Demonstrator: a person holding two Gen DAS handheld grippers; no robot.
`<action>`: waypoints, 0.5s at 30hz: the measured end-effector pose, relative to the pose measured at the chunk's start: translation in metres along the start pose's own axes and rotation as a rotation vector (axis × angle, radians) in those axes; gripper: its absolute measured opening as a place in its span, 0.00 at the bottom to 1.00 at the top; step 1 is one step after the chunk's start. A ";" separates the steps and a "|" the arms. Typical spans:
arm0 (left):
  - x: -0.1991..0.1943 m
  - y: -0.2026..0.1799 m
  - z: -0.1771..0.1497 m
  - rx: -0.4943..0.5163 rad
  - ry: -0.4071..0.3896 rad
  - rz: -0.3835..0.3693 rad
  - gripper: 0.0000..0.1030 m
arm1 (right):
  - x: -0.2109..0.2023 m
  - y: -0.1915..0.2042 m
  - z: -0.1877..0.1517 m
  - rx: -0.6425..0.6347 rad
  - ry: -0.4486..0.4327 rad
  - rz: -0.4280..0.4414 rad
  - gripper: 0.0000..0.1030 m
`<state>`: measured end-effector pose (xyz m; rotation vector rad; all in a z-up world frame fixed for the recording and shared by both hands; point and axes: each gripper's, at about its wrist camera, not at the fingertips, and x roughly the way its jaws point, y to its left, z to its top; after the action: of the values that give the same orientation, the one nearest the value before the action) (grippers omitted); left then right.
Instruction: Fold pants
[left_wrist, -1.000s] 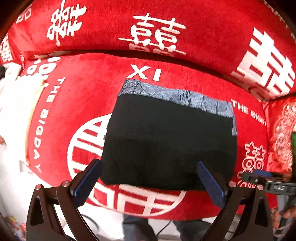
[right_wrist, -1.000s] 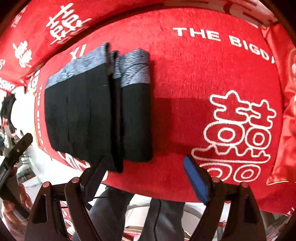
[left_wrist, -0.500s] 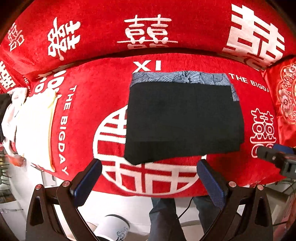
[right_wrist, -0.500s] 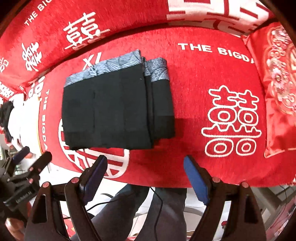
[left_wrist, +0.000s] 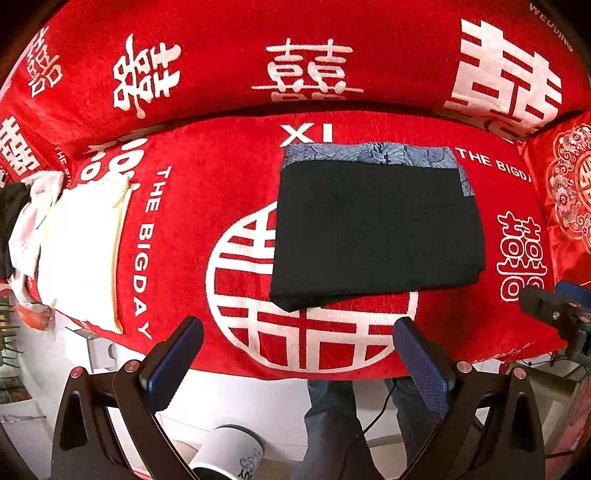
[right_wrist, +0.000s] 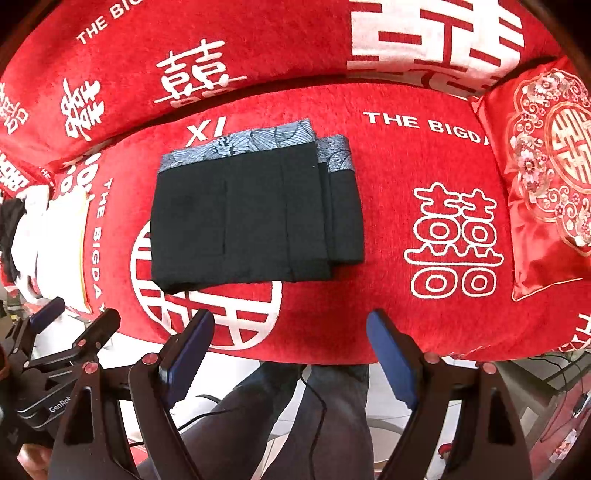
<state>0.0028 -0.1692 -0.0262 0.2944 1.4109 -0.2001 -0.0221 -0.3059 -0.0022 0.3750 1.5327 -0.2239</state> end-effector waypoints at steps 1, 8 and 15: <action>-0.001 0.001 0.000 -0.002 -0.002 -0.001 1.00 | -0.001 0.001 -0.001 -0.002 -0.003 -0.002 0.84; -0.008 0.005 -0.001 -0.006 -0.008 0.003 1.00 | -0.005 0.014 -0.006 -0.029 -0.003 -0.022 0.84; -0.011 0.001 -0.002 0.012 -0.017 0.015 1.00 | -0.005 0.021 -0.007 -0.058 0.002 -0.047 0.84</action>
<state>-0.0006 -0.1683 -0.0155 0.3125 1.3906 -0.1988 -0.0205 -0.2841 0.0049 0.2938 1.5479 -0.2159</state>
